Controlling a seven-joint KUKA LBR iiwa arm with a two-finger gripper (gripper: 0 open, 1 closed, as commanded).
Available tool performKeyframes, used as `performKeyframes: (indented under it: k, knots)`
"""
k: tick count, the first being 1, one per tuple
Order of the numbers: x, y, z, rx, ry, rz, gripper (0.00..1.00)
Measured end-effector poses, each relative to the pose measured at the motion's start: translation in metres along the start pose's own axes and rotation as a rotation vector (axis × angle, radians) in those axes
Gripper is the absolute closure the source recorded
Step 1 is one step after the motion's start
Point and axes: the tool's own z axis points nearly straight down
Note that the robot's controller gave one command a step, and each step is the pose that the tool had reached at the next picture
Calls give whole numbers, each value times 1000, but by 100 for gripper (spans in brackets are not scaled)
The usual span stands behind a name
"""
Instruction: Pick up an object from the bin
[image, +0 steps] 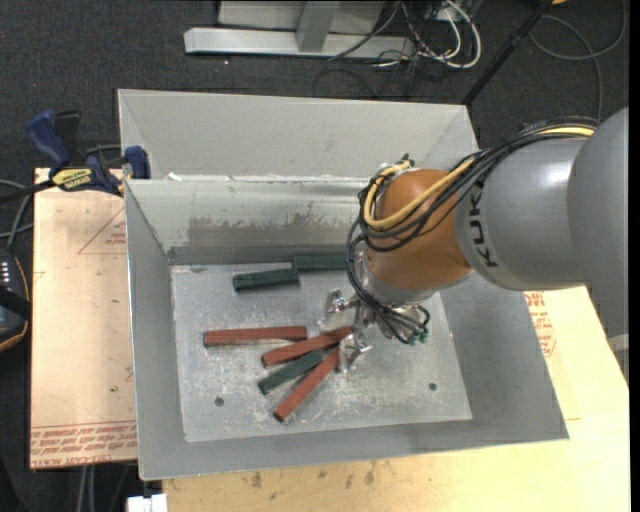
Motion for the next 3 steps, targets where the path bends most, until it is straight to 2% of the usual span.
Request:
performKeyframes:
  k: [1,2,3]
  knots:
    - [45,-36,-152,-12,23,-329,100]
    - [50,-45,-181,-7,17,-377,100]
    - [63,-28,-68,-16,29,-302,0]
